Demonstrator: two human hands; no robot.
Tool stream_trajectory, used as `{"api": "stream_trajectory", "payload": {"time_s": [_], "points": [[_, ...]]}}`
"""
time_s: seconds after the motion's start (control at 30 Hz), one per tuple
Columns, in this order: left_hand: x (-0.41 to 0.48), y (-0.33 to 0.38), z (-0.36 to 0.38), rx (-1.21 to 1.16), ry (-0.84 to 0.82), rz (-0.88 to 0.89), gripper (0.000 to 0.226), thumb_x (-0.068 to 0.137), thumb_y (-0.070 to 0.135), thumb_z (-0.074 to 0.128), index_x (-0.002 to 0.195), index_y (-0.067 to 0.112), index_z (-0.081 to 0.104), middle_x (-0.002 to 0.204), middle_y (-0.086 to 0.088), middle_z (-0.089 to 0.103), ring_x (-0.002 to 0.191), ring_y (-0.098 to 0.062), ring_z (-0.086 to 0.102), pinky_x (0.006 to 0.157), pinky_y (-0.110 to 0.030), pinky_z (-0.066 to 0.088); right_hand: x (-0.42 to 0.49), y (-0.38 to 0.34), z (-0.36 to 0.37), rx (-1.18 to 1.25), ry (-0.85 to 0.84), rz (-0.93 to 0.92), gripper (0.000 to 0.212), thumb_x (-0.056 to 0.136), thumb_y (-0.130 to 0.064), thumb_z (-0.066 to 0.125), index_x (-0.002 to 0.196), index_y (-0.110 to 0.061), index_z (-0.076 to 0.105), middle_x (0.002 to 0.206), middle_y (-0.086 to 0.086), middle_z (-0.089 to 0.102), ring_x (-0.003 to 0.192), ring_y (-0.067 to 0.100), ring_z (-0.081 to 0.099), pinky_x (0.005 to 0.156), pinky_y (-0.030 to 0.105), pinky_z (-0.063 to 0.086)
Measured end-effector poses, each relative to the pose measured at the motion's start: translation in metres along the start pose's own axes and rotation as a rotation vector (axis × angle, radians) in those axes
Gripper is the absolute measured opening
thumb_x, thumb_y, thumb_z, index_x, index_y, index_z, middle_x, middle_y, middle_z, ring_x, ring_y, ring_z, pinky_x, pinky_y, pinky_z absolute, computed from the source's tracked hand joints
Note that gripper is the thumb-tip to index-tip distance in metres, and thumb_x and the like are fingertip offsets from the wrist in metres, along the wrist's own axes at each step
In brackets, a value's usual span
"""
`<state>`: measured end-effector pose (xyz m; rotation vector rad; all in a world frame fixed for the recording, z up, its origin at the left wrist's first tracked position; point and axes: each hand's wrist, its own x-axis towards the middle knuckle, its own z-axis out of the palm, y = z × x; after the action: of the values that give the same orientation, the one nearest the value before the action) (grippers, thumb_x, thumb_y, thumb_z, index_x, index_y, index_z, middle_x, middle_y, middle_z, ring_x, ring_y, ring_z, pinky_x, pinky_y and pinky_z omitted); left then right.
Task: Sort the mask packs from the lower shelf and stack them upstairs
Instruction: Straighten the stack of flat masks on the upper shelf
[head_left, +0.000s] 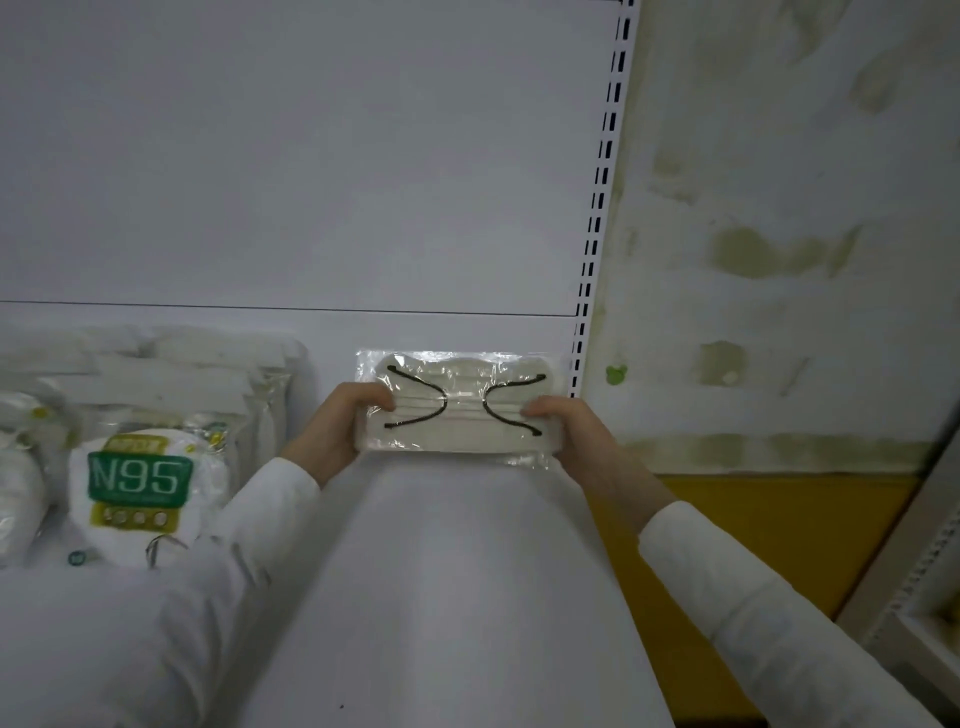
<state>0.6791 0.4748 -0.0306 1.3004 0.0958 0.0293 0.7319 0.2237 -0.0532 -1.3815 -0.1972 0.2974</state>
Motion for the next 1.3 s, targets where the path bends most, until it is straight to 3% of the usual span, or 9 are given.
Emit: {"api": "stream_trajectory", "payload": {"time_s": [0.17,0.3,0.4,0.53,0.67,0.87,1.0,1.2,1.3], "points": [[-0.004,-0.005,-0.001,0.093,-0.026,0.128,0.048,0.035,0.000,0.051,0.080,0.006,0.063,0.069,-0.006,0.065,0.070,-0.023,0.062,0.058,-0.028,0.050,0.003,0.009,-0.003,-0.124,-0.073,-0.160,0.083,0.047,-0.012,0.077,0.126,0.001,0.053,0.121,0.027,0.059,0.114,0.038,0.057,0.101,0.049,0.044],[-0.007,-0.029,-0.009,0.147,-0.086,0.089,0.065,0.037,-0.006,0.049,0.101,0.003,0.063,0.088,-0.015,0.068,0.086,-0.033,0.063,0.072,-0.039,0.052,0.001,0.031,-0.018,-0.177,-0.192,-0.126,0.091,0.050,0.009,0.080,0.132,-0.009,0.047,0.122,0.020,0.060,0.113,0.034,0.059,0.094,0.054,0.049],[-0.008,-0.034,-0.013,0.149,-0.120,0.097,0.077,0.040,-0.011,0.049,0.114,0.008,0.060,0.102,-0.022,0.063,0.095,-0.036,0.061,0.083,-0.051,0.048,0.000,0.038,-0.023,-0.179,-0.216,-0.065,0.107,0.055,0.001,0.090,0.143,-0.024,0.033,0.136,0.018,0.051,0.125,0.038,0.051,0.097,0.063,0.043],[-0.007,-0.036,-0.020,0.087,-0.169,0.079,0.089,0.045,0.000,0.070,0.130,0.017,0.049,0.119,-0.022,0.061,0.108,-0.039,0.060,0.081,-0.050,0.053,-0.002,0.035,-0.015,-0.150,-0.202,-0.100,0.095,0.059,-0.007,0.089,0.138,-0.022,0.038,0.135,0.018,0.051,0.122,0.036,0.054,0.098,0.060,0.044],[-0.008,-0.040,-0.016,0.069,-0.149,0.058,0.078,0.051,0.026,0.081,0.124,0.012,0.056,0.108,-0.013,0.069,0.091,-0.026,0.069,0.069,-0.034,0.057,-0.006,0.039,-0.004,0.012,-0.136,-0.129,0.076,0.066,-0.002,0.081,0.133,-0.012,0.047,0.125,0.021,0.060,0.111,0.036,0.061,0.094,0.055,0.049],[-0.002,-0.037,-0.015,-0.047,-0.077,-0.020,0.040,0.075,0.036,0.064,0.109,0.016,0.063,0.089,-0.005,0.071,0.075,-0.019,0.069,0.066,-0.031,0.053,-0.004,0.038,0.010,0.081,-0.051,-0.083,0.077,0.056,-0.019,0.086,0.125,-0.006,0.054,0.115,0.020,0.066,0.102,0.036,0.066,0.081,0.042,0.055],[0.005,-0.037,-0.023,-0.133,0.014,-0.074,0.036,0.087,0.048,0.049,0.098,0.018,0.065,0.072,-0.002,0.069,0.056,-0.018,0.065,0.055,-0.025,0.049,0.005,0.043,0.009,0.138,0.081,-0.017,0.105,0.052,-0.040,0.091,0.141,-0.020,0.040,0.137,0.012,0.053,0.114,0.032,0.061,0.094,0.052,0.050],[0.008,-0.037,-0.018,-0.060,-0.012,-0.101,0.038,0.087,0.051,0.049,0.103,0.020,0.063,0.081,0.001,0.071,0.070,-0.012,0.066,0.077,-0.021,0.051,0.001,0.047,0.020,0.153,0.085,0.002,0.081,0.053,-0.043,0.084,0.128,-0.027,0.057,0.123,0.004,0.065,0.111,0.027,0.063,0.098,0.048,0.049],[0.013,-0.041,-0.026,-0.075,-0.006,-0.130,0.054,0.080,0.056,0.052,0.113,0.016,0.066,0.099,-0.007,0.071,0.091,-0.027,0.066,0.096,-0.039,0.047,0.002,0.048,0.019,0.143,0.124,0.015,0.070,0.055,-0.045,0.084,0.119,-0.027,0.063,0.117,0.001,0.068,0.110,0.025,0.064,0.101,0.049,0.046]]}}
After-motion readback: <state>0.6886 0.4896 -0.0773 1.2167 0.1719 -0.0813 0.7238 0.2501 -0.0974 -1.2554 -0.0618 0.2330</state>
